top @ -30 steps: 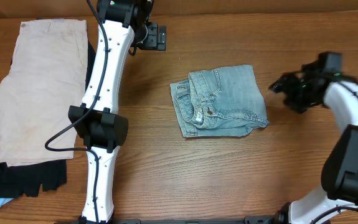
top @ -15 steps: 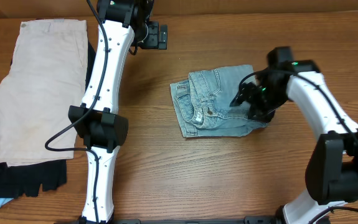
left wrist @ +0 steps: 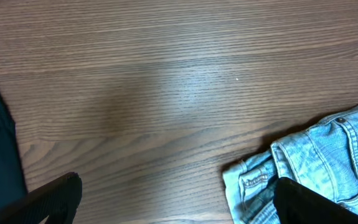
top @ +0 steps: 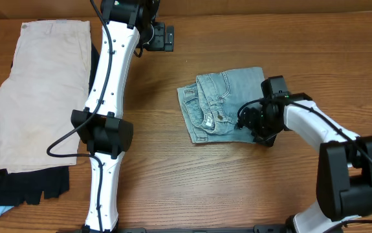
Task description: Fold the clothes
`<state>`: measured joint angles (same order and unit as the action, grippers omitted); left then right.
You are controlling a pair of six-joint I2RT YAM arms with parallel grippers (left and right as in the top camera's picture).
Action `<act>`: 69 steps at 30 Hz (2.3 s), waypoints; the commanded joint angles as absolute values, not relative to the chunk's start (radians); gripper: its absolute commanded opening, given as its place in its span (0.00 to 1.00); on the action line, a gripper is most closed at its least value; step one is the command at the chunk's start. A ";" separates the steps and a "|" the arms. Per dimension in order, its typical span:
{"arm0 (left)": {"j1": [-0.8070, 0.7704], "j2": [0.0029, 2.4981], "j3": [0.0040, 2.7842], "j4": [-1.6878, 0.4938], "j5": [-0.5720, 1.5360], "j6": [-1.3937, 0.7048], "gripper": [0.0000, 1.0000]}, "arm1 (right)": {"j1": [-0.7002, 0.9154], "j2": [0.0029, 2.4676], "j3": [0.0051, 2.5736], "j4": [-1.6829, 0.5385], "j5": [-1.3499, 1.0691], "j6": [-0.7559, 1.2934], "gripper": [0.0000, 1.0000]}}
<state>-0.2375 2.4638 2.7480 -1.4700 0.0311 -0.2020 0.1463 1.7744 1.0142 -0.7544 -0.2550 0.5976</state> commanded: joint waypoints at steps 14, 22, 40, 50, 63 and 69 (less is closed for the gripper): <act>-0.234 2.482 2.767 -1.477 0.046 -0.187 1.00 | -0.269 1.793 1.150 -0.604 -0.329 0.597 1.00; -0.236 2.482 2.767 -1.478 0.057 -0.187 1.00 | -0.265 1.794 1.184 -0.797 -0.492 0.664 1.00; -0.236 2.482 2.767 -1.489 0.057 -0.187 1.00 | -0.058 1.794 0.979 -0.701 -0.327 0.789 1.00; -0.236 2.482 2.767 -1.490 0.057 -0.187 1.00 | -0.079 1.794 0.977 -0.549 -0.125 0.756 0.14; -0.236 2.482 2.767 -1.463 0.056 -0.187 1.00 | -0.350 1.794 1.179 -0.427 -0.176 0.384 0.04; -0.236 2.482 2.767 -1.439 0.056 -0.187 1.00 | -0.411 1.794 1.199 -0.254 -0.168 0.347 0.04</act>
